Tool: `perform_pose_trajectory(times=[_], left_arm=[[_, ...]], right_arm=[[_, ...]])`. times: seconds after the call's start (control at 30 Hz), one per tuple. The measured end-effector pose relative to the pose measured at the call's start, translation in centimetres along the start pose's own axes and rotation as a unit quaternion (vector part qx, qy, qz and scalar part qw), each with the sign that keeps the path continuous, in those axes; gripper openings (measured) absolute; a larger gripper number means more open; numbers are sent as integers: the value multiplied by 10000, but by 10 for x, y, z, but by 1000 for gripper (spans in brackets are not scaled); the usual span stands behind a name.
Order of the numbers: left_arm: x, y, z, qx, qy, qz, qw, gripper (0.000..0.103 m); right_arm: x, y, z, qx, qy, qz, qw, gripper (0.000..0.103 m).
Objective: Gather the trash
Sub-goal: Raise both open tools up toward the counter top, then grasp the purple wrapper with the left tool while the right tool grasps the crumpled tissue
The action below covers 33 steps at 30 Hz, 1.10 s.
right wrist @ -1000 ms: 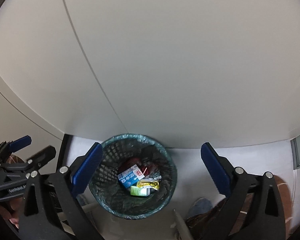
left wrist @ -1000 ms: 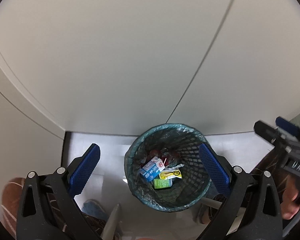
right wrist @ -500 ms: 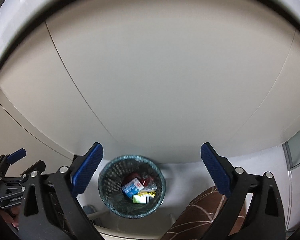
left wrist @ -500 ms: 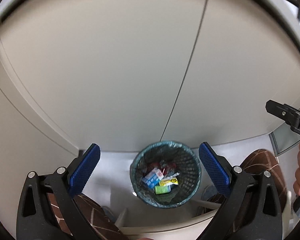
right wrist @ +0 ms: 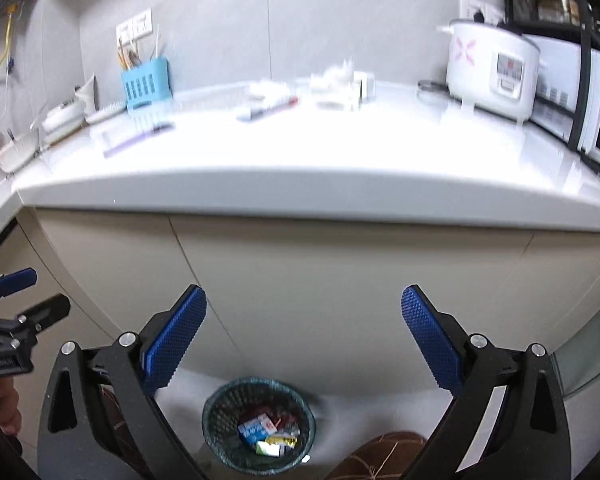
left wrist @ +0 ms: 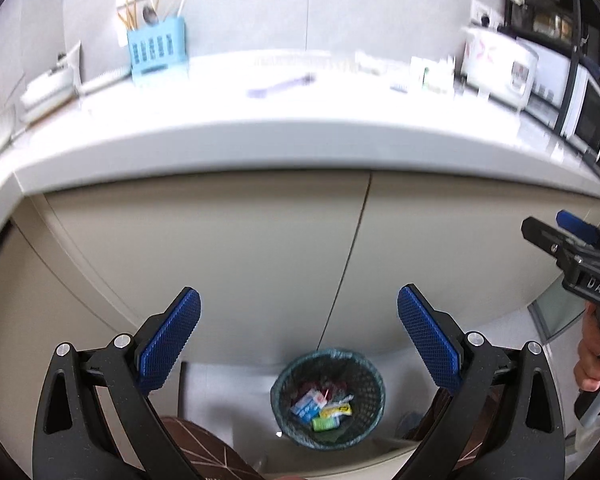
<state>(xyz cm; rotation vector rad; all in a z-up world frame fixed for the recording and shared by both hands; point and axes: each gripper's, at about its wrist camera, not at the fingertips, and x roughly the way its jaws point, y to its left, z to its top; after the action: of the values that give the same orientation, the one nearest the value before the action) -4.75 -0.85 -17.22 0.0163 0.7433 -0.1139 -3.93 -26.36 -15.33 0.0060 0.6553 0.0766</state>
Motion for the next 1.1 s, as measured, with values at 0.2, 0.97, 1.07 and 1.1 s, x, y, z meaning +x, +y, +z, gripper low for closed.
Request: perform_pose_trajectory(times=[0.2, 0.97, 1.07, 1.1], left_arm=[[-23, 5, 50, -43, -141, -85, 9999, 97], [65, 6, 201, 366, 487, -42, 9981, 97], [84, 4, 208, 479, 665, -39, 9966, 96], [90, 5, 210, 480, 732, -46, 9961, 96]], right_arm=[[-14, 0, 50, -85, -259, -158, 9995, 94], [77, -33, 196, 445, 322, -126, 9984, 94], [101, -38, 204, 451, 503, -200, 9975, 94], [111, -40, 206, 473, 589, -243, 9968, 94]])
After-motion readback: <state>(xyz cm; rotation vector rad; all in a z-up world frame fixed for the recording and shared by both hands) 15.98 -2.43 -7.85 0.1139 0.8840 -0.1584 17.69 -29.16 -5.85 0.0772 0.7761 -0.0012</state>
